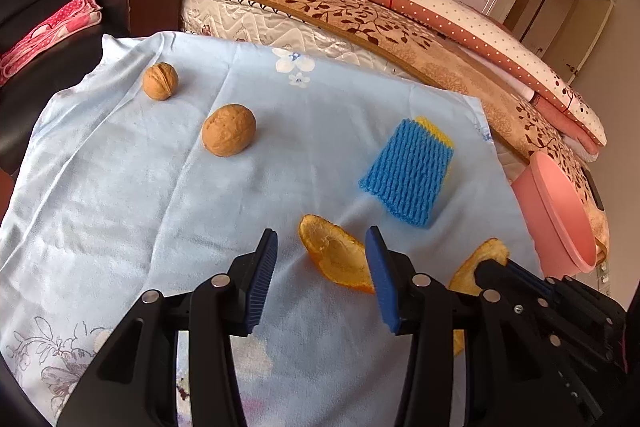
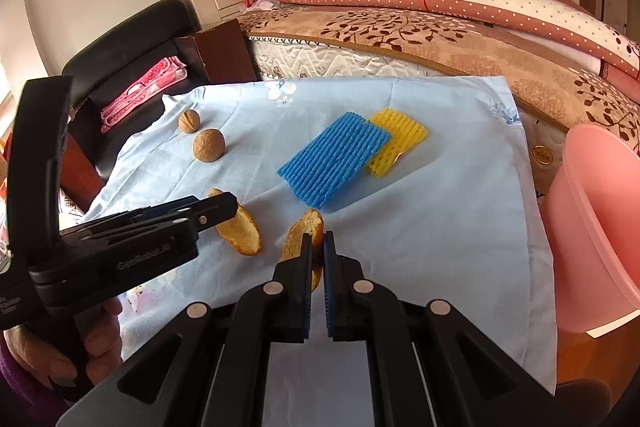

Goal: Collect trash
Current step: 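Grasp an orange peel piece with the left tool while the right tool grasps another peel, then carry both orange peels up and over the pink bucket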

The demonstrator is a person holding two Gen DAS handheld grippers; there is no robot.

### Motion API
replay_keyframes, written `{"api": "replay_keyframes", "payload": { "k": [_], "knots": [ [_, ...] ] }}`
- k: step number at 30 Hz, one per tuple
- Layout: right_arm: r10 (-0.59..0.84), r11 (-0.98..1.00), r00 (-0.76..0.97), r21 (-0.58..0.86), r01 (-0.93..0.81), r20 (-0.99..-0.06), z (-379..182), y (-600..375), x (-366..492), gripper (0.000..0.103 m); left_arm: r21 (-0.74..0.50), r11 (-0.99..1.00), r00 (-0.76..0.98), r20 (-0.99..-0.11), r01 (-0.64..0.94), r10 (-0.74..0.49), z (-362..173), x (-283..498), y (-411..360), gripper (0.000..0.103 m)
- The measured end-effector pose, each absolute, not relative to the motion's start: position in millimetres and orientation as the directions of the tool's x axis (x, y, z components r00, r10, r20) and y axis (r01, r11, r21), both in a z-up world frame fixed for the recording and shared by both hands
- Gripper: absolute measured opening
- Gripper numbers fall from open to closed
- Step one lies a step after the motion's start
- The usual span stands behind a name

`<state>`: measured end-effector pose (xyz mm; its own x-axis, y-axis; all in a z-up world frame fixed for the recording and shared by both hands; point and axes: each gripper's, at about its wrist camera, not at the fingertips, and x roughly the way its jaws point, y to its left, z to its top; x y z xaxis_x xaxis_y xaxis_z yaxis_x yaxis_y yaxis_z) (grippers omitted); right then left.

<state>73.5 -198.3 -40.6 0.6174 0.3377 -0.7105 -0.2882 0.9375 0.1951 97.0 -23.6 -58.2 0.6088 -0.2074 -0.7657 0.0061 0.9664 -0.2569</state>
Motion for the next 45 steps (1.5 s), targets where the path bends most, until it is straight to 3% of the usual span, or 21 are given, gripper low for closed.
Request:
{"api": "replay_keyframes", "payload": {
  "k": [8,12,16,31,45],
  "knots": [
    [0.341,0.937,0.618,0.208,-0.279,-0.708,-40,-205,71,0.005,-0.167,0.986,0.611,-0.781,-0.011,-0.126,-66,109,-39,0.045],
    [0.34,0.939,0.62,0.214,-0.27,-0.707,-41,-211,71,0.005,-0.144,0.99,0.623,-0.774,0.003,-0.114,-64,106,-45,0.017],
    [0.34,0.939,0.625,0.222,-0.261,-0.703,-41,-216,70,0.005,-0.148,0.989,0.647,-0.753,0.011,-0.12,-55,100,-47,0.011],
    [0.265,0.961,0.723,0.235,-0.145,-0.638,-16,-274,60,0.005,-0.155,0.973,0.72,-0.654,0.17,-0.231,3,80,-102,0.01],
    [0.058,0.966,0.807,0.238,0.104,-0.587,2,-388,49,0.005,-0.182,0.91,0.726,-0.554,0.371,-0.407,43,78,-189,0.01]
  ]
}}
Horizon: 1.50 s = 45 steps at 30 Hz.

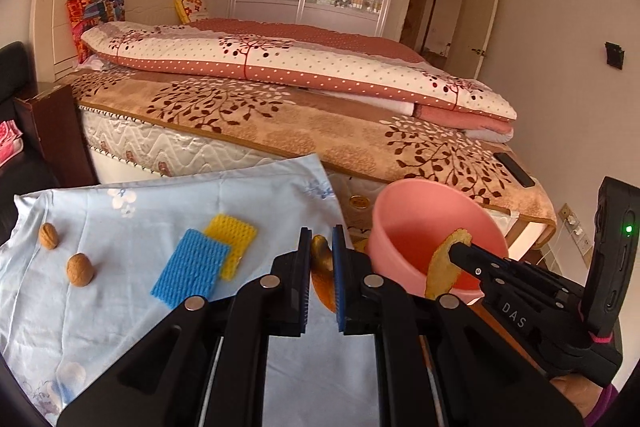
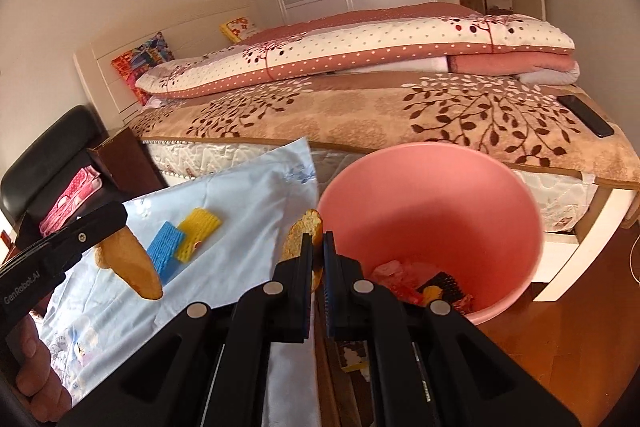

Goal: Collect trash
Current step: 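Carry both orange peels up and over the pink bucket, then open both tools to drop the peels into the pink bucket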

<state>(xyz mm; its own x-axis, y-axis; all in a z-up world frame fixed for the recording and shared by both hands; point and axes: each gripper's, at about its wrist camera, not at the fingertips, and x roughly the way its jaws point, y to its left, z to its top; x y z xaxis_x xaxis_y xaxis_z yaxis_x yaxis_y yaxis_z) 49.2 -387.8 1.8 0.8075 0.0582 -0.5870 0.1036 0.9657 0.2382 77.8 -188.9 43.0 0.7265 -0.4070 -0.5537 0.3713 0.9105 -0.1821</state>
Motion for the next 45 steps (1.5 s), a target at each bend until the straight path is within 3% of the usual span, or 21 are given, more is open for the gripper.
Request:
{"api": "replay_keyframes", "payload": {
  "k": [19,32,33,36,38,40,42,45],
  "knots": [
    [-0.088,0.929,0.786,0.235,0.286,-0.612,-15,-475,55,0.005,-0.174,0.818,0.633,-0.552,0.548,-0.542,29,102,-305,0.01],
    [-0.088,0.919,0.762,0.243,0.31,-0.642,-34,-490,69,0.005,-0.183,0.815,0.61,-0.578,0.55,-0.542,16,125,-310,0.01],
    [-0.088,0.919,0.762,0.244,0.311,-0.641,-34,-490,69,0.005,-0.195,0.814,0.6,-0.586,0.548,-0.544,15,127,-308,0.014],
    [-0.088,0.916,0.763,0.248,0.314,-0.641,-35,-490,70,0.005,-0.217,0.821,0.604,-0.584,0.528,-0.542,15,129,-301,0.044],
    [-0.086,0.914,0.759,0.252,0.318,-0.646,-36,-491,72,0.007,-0.219,0.825,0.615,-0.573,0.521,-0.541,16,129,-297,0.047],
    [-0.086,0.913,0.756,0.253,0.321,-0.649,-38,-491,72,0.024,-0.219,0.829,0.621,-0.572,0.514,-0.536,17,128,-293,0.047],
    [-0.085,0.913,0.759,0.255,0.319,-0.646,-37,-490,71,0.032,-0.221,0.833,0.622,-0.575,0.507,-0.532,18,128,-289,0.048],
    [-0.086,0.915,0.762,0.252,0.315,-0.642,-34,-486,70,0.035,-0.219,0.839,0.627,-0.579,0.497,-0.522,18,126,-285,0.048]
  ]
}}
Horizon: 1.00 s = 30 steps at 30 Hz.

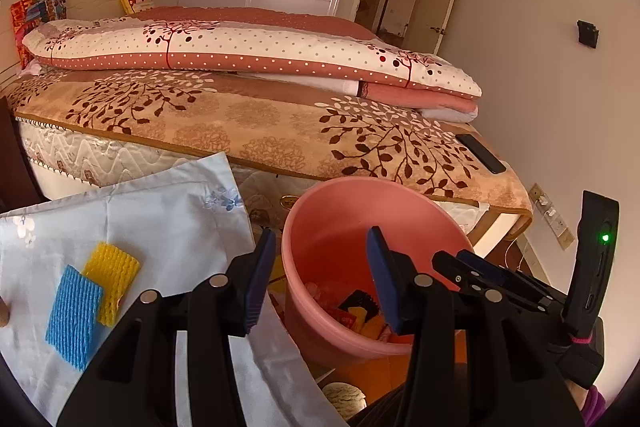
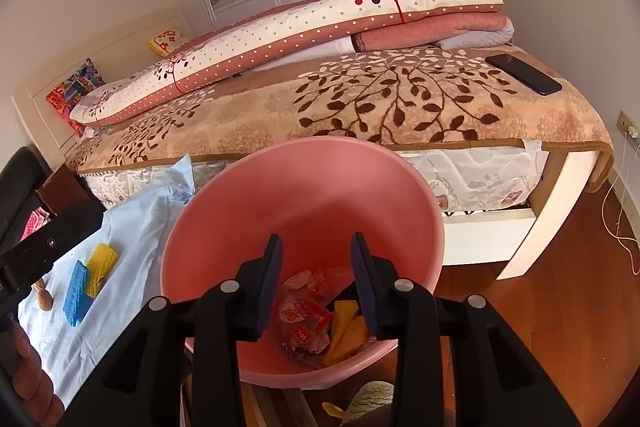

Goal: Collect trash
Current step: 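Open both tools to drop the peels into the pink bucket, then move both open tools back over the foam nets on the sheet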

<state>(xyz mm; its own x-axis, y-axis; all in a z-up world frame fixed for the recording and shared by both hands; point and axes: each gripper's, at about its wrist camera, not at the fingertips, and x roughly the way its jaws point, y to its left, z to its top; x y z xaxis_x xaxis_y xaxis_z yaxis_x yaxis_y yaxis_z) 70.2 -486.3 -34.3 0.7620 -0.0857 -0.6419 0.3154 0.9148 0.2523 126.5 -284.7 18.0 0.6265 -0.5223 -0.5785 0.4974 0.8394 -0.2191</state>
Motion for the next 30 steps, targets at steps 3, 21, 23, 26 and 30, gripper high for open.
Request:
{"api": "replay_keyframes", "payload": {
  "k": [3,21,23,26,30],
  "knots": [
    [-0.08,0.918,0.768,0.254,0.306,-0.636,-30,-482,68,0.035,-0.219,0.842,0.631,-0.577,0.492,-0.519,20,123,-280,0.048],
    [0.016,0.953,0.786,0.249,0.176,-0.618,-12,-414,58,0.036,-0.199,0.891,0.699,-0.56,0.408,-0.445,30,101,-208,0.048],
    [0.03,0.956,0.786,0.247,0.157,-0.617,-11,-404,57,0.036,-0.197,0.9,0.706,-0.564,0.39,-0.429,29,99,-197,0.048],
    [0.056,0.962,0.78,0.242,0.124,-0.623,-11,-388,57,0.036,-0.195,0.913,0.717,-0.568,0.359,-0.404,27,97,-178,0.048],
    [0.084,0.971,0.775,0.228,0.078,-0.626,-10,-367,57,0.036,-0.194,0.929,0.728,-0.579,0.315,-0.367,22,93,-153,0.048]
  ]
}}
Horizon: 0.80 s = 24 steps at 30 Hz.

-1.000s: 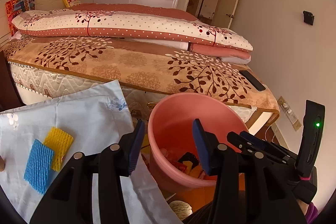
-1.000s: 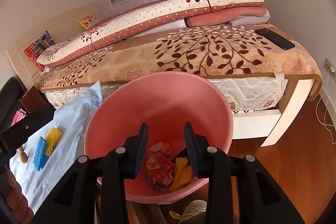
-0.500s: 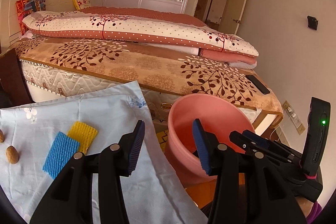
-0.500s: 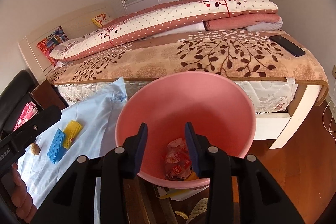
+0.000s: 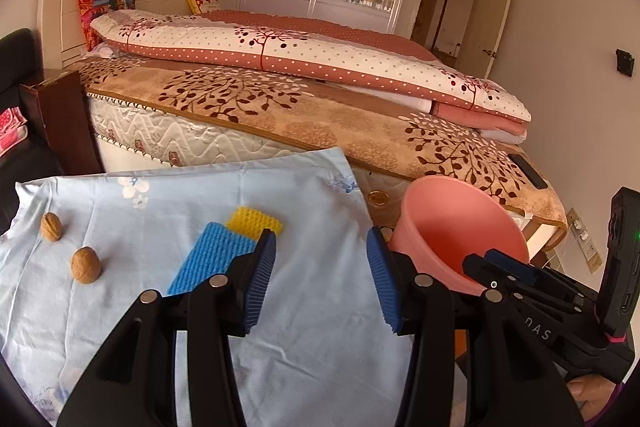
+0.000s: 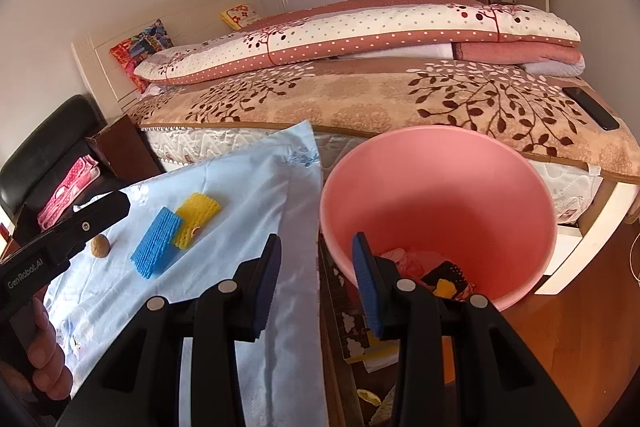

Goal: Collect trash
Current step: 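Move both open tools back over the foam nets on the sheet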

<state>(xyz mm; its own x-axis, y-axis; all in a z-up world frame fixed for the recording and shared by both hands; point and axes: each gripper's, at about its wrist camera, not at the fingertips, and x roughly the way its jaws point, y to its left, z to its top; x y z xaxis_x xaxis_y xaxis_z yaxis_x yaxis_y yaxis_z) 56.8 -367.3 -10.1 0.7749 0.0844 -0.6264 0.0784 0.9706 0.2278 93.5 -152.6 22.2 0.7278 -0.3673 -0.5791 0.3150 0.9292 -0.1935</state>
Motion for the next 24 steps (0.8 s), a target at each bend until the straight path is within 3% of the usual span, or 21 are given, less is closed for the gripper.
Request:
{"api": "replay_keyframes", "payload": {
  "k": [12,24],
  "knots": [
    [0.129,0.982,0.759,0.19,-0.007,-0.638,-10,-322,53,0.036,-0.166,0.968,0.713,-0.655,0.187,-0.251,-8,94,-92,0.048],
    [0.148,0.986,0.735,0.16,-0.055,-0.662,-16,-298,59,0.036,-0.103,0.985,0.649,-0.742,0.139,-0.17,-47,135,-84,0.048]
  ]
}}
